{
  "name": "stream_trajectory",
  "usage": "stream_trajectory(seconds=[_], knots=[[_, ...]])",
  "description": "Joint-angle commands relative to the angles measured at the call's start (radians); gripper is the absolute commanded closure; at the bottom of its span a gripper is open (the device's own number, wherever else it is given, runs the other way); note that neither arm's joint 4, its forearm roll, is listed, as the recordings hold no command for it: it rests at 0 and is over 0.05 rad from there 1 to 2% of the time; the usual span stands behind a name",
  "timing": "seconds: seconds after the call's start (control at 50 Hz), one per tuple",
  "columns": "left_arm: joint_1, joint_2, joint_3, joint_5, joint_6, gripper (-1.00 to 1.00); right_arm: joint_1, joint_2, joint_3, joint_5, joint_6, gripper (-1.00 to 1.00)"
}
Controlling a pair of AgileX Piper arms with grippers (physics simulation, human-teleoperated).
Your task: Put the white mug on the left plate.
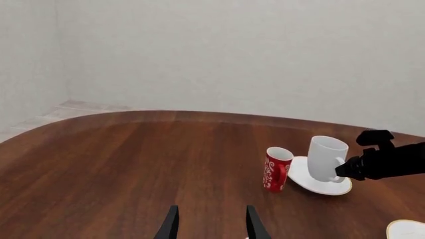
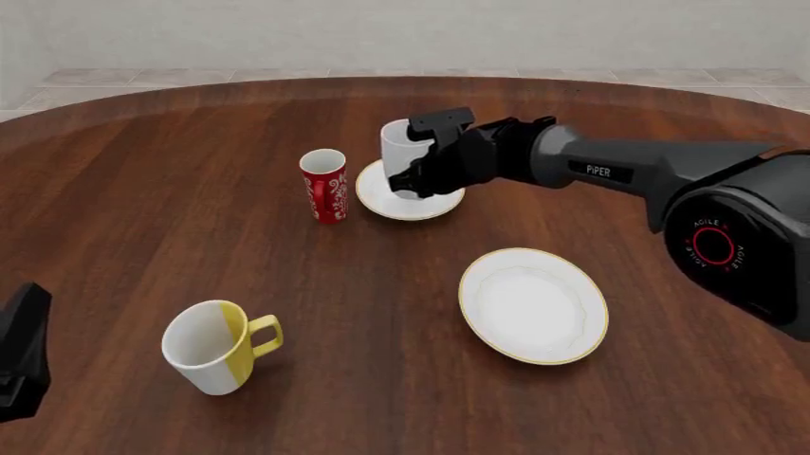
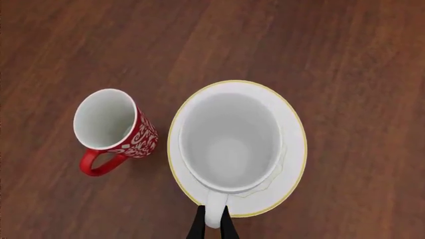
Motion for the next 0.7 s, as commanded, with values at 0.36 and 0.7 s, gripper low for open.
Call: stream_trajectory(seconds=[0.36,0.7], knots=[[-0.004,0.000,0.007,0.003,0.000,-1.00,0.003,0.007,-0.008,0.005,-0.002,1.00],[-0.005,0.000,0.006,0.006,0.000,-1.00,0.004,0.015,-0.010,0.006,-0.001,1.00]])
